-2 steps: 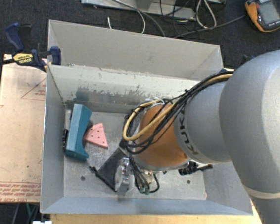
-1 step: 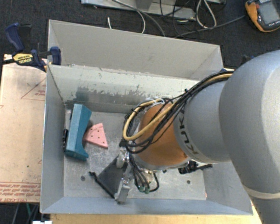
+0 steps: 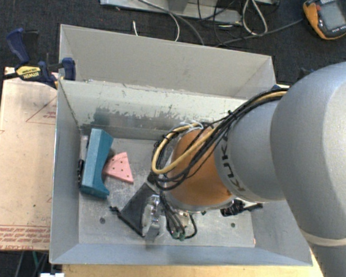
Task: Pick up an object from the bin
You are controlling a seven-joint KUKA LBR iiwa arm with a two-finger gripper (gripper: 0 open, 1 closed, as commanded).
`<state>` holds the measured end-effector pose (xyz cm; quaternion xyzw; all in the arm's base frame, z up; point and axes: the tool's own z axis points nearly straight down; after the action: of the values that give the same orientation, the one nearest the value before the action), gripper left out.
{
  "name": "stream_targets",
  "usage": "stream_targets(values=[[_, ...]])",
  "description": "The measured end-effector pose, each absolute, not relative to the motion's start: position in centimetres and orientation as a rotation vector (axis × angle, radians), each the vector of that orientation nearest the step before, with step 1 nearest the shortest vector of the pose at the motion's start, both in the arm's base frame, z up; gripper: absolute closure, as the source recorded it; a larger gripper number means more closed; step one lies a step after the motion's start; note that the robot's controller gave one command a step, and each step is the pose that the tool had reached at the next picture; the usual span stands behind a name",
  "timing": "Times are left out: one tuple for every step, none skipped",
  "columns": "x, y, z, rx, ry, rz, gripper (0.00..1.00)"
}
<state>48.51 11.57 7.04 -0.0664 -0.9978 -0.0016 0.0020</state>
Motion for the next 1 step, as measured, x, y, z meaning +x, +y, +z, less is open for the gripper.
stream_targets(values=[[48.51, 11.56, 7.04, -0.208, -3.131, -0.005, 1.0]])
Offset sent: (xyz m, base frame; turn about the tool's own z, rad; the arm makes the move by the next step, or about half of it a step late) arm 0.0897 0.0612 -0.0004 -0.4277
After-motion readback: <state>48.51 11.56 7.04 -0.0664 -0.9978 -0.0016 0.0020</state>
